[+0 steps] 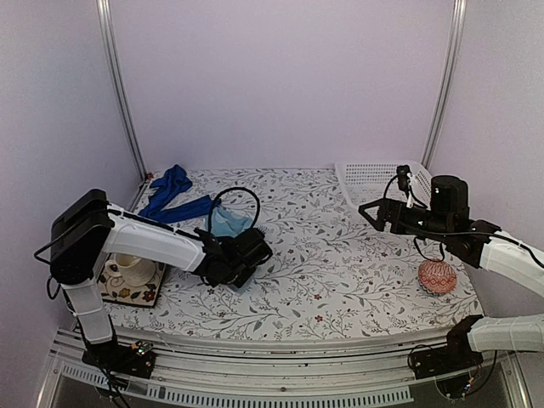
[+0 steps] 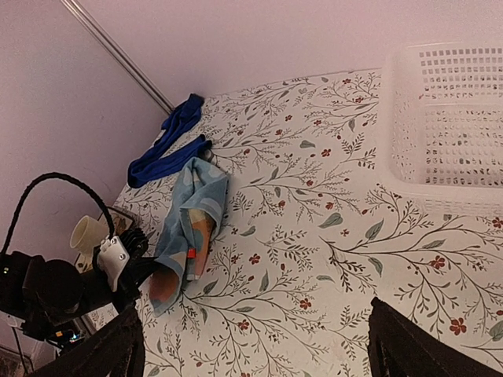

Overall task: Roll the towels
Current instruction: Pick up the towel from the center of the board, then pass from the left arm to the right

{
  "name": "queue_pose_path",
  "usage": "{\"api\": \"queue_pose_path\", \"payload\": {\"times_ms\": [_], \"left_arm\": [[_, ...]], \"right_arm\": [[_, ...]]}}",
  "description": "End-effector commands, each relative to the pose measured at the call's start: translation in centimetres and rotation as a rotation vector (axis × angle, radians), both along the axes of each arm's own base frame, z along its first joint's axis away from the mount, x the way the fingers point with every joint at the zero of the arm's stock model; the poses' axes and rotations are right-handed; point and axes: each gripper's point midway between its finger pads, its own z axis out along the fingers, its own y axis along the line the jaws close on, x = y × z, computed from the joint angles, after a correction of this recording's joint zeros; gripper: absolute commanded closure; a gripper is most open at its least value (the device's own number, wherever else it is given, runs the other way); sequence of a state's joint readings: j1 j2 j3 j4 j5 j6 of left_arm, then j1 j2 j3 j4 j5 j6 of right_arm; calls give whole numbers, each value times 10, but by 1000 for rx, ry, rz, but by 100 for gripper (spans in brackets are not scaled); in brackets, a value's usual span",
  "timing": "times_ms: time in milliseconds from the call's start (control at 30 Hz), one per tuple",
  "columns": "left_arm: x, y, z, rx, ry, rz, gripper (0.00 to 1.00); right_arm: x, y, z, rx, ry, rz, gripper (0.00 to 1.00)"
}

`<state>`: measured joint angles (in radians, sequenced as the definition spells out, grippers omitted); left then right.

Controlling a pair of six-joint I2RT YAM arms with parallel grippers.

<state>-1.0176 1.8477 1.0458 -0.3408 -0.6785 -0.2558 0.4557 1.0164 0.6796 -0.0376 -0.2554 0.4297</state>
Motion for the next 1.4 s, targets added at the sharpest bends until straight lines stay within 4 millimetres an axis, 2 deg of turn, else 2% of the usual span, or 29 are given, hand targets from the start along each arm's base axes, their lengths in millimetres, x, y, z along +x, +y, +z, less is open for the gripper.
{"api": "queue_pose_path", "payload": {"times_ms": [0,100,233,433,467,567,733,867,1000,1200,1367], "left_arm": [[6,-12,27,-8,-51,-15,100],[13,-22,56,-50,-83,-19,100],[19,-31,94,-142,-112,-28,100],[26,-30,146,-297,-151,-23,100],[26,-30,156,-323,-161,-25,100],[25,-33,185,-406,-184,-49,100],[18,-33,220,-520,-206,-84,100],[16,-32,228,-553,-202,-97,100],[14,-32,229,-562,-196,-104,100],[12,-33,223,-555,-178,-116,100],[12,-32,226,-561,-182,-120,100]], "right_arm": [[2,6,14,0,-39,13,1],[-1,20,12,-7,-39,66,1],[-11,59,-3,-34,-22,197,1],[-31,119,-34,-82,-23,330,1],[-38,131,-36,-90,-35,362,1],[-44,156,-40,-128,-82,405,1],[-52,185,-46,-188,-184,450,1],[-58,199,-46,-221,-243,469,1],[-53,206,-54,-273,-267,457,1],[-40,218,-48,-343,-311,408,14],[-28,228,-59,-419,-280,397,29]]}}
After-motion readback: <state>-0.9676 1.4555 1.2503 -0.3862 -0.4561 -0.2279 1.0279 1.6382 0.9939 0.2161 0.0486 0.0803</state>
